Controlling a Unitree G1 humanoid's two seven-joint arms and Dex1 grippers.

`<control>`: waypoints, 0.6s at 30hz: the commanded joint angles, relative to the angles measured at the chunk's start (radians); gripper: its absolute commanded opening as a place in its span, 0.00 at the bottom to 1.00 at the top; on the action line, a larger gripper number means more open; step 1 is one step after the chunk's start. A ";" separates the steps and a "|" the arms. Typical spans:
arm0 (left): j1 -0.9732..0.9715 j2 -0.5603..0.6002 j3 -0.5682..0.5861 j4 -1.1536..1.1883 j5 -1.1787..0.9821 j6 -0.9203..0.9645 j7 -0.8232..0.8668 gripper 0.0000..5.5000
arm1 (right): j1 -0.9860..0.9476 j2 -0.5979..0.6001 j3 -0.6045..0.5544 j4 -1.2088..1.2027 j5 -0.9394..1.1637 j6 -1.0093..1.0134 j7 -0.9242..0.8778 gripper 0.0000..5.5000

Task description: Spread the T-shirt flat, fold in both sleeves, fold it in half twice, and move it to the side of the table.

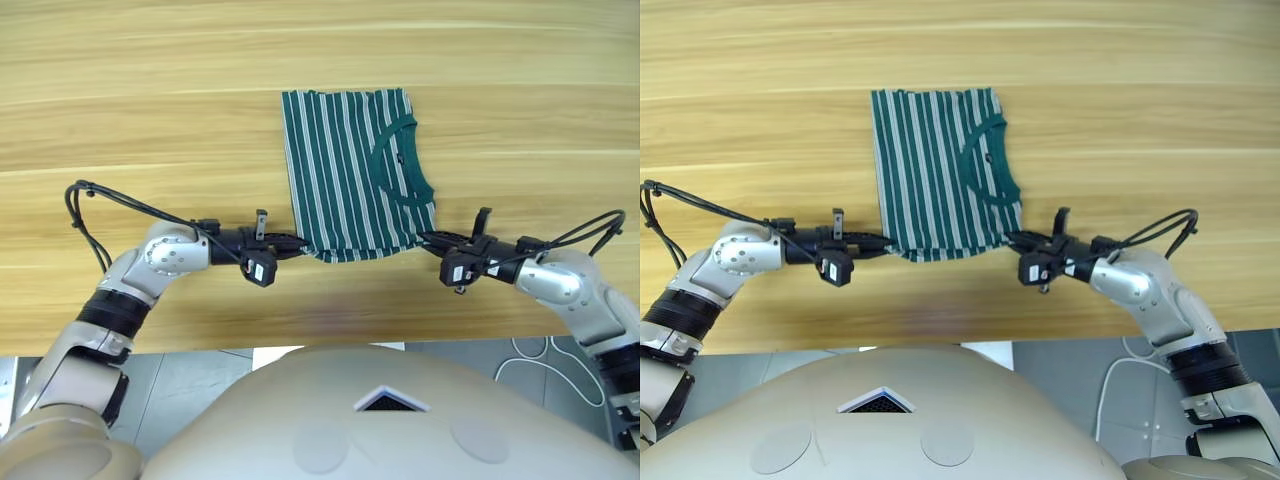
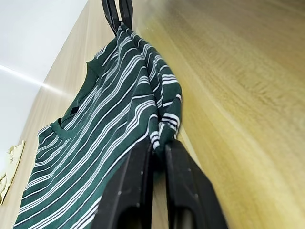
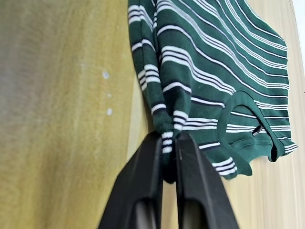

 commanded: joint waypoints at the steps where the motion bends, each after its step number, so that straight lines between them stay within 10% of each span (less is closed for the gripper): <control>1: 0.017 0.013 -0.021 -0.015 -0.047 0.009 -0.037 0.03 | 0.026 -0.016 0.018 0.024 -0.026 0.023 0.039 0.03; 18: 0.211 0.221 0.101 -0.165 -0.341 0.001 -0.144 0.03 | 0.252 -0.097 -0.166 -0.239 0.174 -0.134 0.036 0.03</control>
